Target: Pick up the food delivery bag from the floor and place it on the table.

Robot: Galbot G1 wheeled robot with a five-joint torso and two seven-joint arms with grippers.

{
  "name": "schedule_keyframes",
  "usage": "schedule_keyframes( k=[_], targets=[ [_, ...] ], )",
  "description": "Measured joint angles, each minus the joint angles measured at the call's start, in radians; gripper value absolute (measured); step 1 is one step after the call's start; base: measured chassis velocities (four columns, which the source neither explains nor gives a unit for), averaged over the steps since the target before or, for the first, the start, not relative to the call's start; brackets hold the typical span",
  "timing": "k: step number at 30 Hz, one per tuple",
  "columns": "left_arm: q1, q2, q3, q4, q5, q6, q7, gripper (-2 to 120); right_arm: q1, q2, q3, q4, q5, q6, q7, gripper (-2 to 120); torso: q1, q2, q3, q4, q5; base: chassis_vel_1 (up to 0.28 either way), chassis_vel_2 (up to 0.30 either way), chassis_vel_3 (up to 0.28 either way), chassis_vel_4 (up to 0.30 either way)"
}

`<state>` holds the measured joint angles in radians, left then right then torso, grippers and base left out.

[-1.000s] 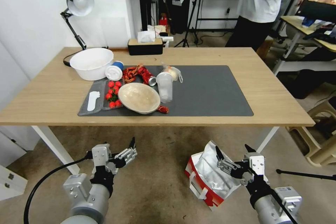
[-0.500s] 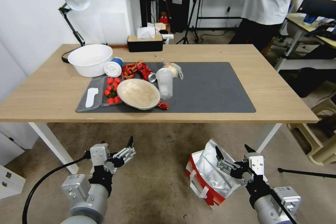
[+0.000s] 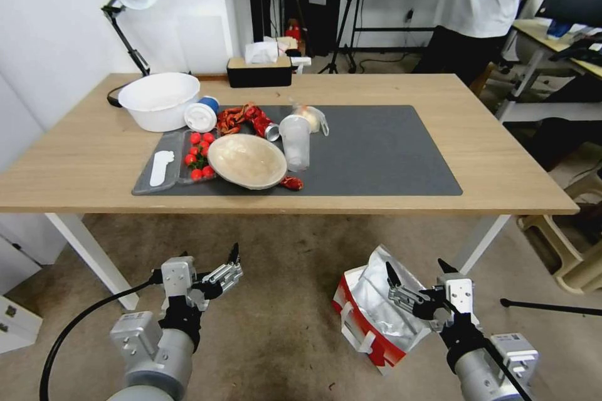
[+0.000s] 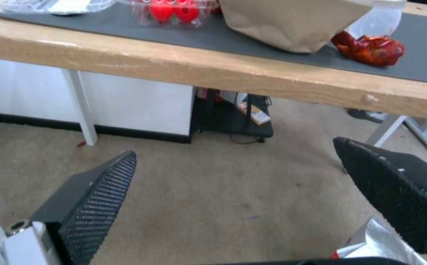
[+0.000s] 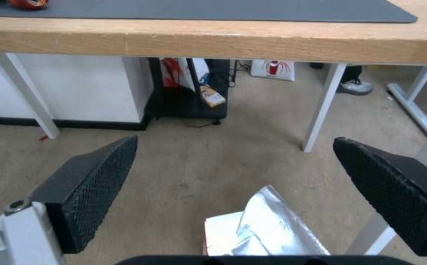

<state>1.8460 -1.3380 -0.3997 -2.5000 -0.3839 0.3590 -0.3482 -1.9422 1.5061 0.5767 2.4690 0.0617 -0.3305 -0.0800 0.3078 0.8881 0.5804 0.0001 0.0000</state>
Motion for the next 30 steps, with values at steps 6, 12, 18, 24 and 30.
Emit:
schedule_keyframes(
  k=[6,12,18,24,30],
  targets=[
    [0.002,-0.002,0.001,0.0,0.005,-0.005,0.002,100,0.0,0.001,-0.002,0.0,0.005,0.004,0.0,100,-0.013,-0.031,-0.018,0.0,0.0,0.0,0.0,0.0,0.0],
    [0.003,-0.002,-0.001,0.0,0.007,-0.007,0.002,100,-0.001,0.003,-0.002,0.0,0.008,0.004,0.003,100,-0.029,-0.067,-0.038,0.0,0.0,0.0,0.0,0.0,0.0],
    [0.003,-0.001,-0.002,0.0,0.007,-0.008,0.003,100,-0.002,0.006,-0.002,0.001,0.01,0.006,0.005,100,-0.043,-0.101,-0.058,0.0,0.0,0.0,0.0,0.0,0.0],
    [0.003,-0.001,-0.003,0.0,0.007,-0.013,0.003,100,-0.001,0.006,-0.002,0.001,0.012,0.007,0.005,100,-0.049,-0.116,-0.067,0.0,0.0,0.0,0.0,0.0,0.0],
    [0.003,-0.001,-0.003,0.0,0.007,-0.015,0.003,100,-0.001,0.007,-0.002,0.001,0.012,0.008,0.005,100,-0.054,-0.128,-0.074,0.0,0.0,0.0,0.0,0.0,0.0]
  ],
)
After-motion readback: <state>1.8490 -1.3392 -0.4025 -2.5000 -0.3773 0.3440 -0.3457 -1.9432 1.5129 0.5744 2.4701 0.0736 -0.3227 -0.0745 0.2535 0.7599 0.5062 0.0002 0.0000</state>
